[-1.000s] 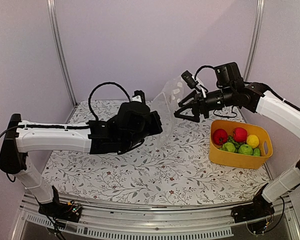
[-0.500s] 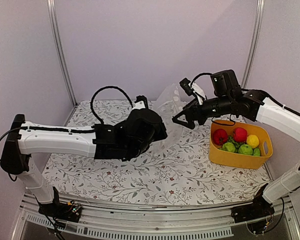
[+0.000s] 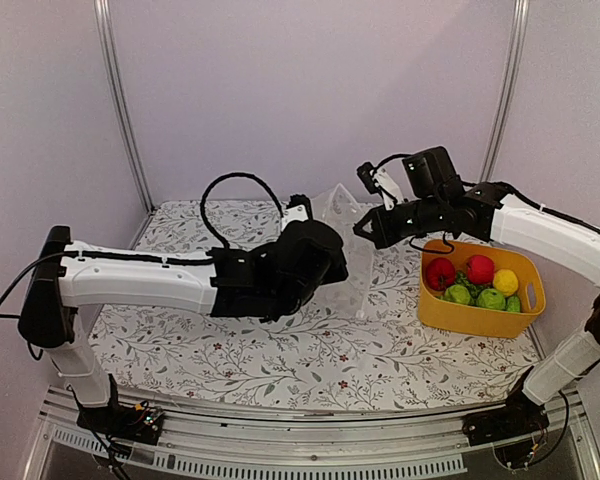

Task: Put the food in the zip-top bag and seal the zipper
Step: Adjust the zipper food storage bag.

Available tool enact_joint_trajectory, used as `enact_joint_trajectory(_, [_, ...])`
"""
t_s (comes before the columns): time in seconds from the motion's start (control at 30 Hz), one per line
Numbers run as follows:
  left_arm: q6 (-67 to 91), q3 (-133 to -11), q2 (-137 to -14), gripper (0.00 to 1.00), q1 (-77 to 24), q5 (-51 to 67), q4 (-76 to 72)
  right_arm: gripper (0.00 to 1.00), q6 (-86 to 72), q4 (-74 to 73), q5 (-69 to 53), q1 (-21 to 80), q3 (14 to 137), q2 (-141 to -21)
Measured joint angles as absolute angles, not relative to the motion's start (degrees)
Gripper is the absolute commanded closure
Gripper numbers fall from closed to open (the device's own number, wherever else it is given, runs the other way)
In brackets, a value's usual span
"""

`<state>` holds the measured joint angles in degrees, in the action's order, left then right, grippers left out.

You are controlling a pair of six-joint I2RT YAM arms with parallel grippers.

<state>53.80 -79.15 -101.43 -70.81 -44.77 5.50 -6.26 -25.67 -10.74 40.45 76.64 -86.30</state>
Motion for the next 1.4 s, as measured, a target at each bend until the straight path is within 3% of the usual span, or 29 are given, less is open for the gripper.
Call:
enact_joint_trajectory(0.07, [54.3, -79.3, -101.7, 0.57, -70.7, -44.8, 6.0, 1.0, -7.5, -25.6, -12.2, 40.4, 76.6, -86.6])
enact_joint_trajectory(0.27, [56.1, -79.8, -103.9, 0.57, -70.6, -44.2, 8.4, 1.0, -11.3, -24.0, -15.2, 40.4, 76.6, -86.6])
enact_joint_trajectory(0.7, [56.9, -83.9, -105.7, 0.99, -70.7, -45.7, 13.3, 1.0, -14.1, -23.1, -12.1, 40.1, 76.6, -86.6])
enact_joint_trajectory(0.83, [56.4, -83.7, -104.6, 1.0, -71.0, -47.4, 14.5, 1.0, -14.1, -23.2, -9.0, 38.4, 76.6, -86.6])
enact_joint_trajectory(1.03, [55.7, -81.7, -100.4, 1.0, -71.5, -49.5, 14.2, 0.84, -12.3, -24.8, -5.1, 36.6, 76.9, -87.5])
enact_joint_trajectory(1.17, [54.5, -79.9, -98.9, 1.0, -71.5, -50.0, 13.5, 0.52, -8.9, -25.9, -6.7, 36.6, 76.9, -87.7])
enact_joint_trajectory(1.27, [52.6, -78.6, -98.3, 1.0, -71.6, -49.9, 12.7, 0.34, -4.8, -26.6, -14.0, 36.5, 76.9, -87.1])
enact_joint_trajectory(1.4, [49.8, -77.4, -97.1, 1.0, -71.5, -48.9, 12.9, 0.23, 3.6, -30.0, -23.7, 36.5, 76.9, -83.8])
